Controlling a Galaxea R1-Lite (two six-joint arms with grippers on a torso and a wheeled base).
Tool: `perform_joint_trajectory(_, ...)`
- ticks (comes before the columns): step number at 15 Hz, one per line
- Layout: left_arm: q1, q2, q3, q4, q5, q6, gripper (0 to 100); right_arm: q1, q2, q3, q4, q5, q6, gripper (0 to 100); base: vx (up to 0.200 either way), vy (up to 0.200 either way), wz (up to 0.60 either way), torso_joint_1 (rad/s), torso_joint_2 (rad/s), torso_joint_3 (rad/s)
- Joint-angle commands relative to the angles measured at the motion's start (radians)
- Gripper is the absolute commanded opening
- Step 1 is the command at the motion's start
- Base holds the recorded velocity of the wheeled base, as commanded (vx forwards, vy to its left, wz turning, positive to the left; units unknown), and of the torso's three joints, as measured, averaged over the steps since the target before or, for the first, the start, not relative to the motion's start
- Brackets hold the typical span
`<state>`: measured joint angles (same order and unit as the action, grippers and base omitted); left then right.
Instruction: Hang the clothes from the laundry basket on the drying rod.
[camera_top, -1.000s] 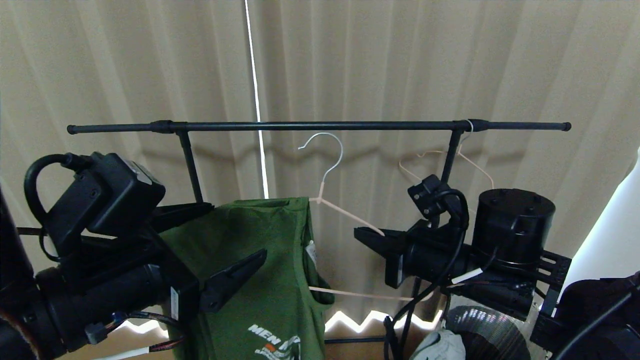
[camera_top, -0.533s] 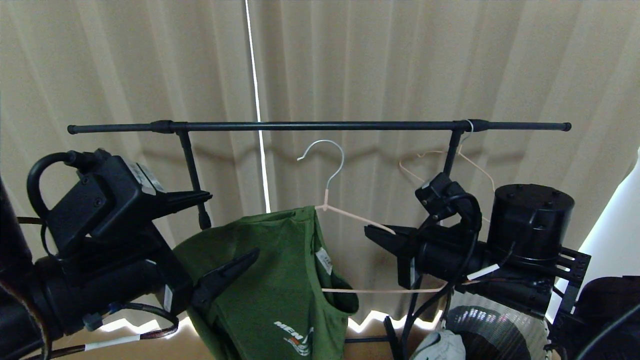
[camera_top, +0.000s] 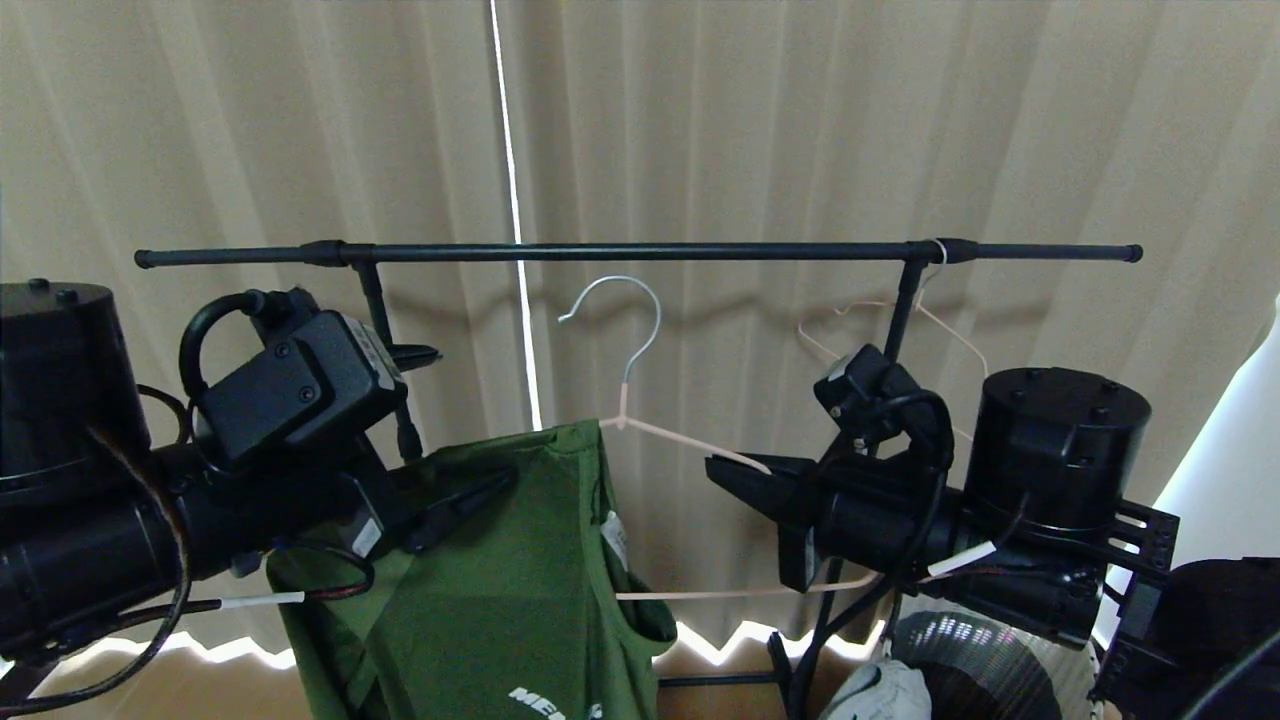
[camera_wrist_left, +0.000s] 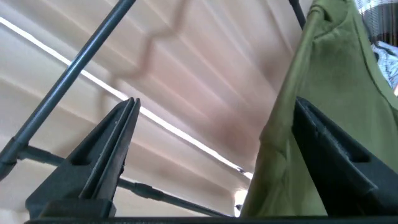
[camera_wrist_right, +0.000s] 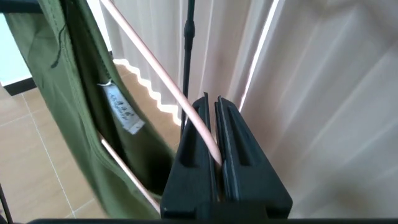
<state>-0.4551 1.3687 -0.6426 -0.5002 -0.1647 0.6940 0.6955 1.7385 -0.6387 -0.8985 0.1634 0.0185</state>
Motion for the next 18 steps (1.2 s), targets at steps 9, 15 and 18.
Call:
perform_joint_trajectory(9,0.001,0.024,0.000,-0.032,0.001,0.015,0,0.021,-0.004,0.001,-0.007,0.002,0.000,0,0.000,0.000,0.00,0.000,0.00,0.000)
perform_joint_trajectory(15,0.001,0.023,0.012,-0.054,0.001,0.015,0,0.021,-0.008,0.001,0.004,0.001,0.000,0,0.000,0.000,0.00,0.000,0.00,0.000)
perform_joint_trajectory(18,0.000,0.027,0.052,-0.164,0.005,0.010,0,0.019,-0.007,0.005,-0.007,-0.007,0.001,100,0.000,0.000,0.00,0.000,0.00,0.000)
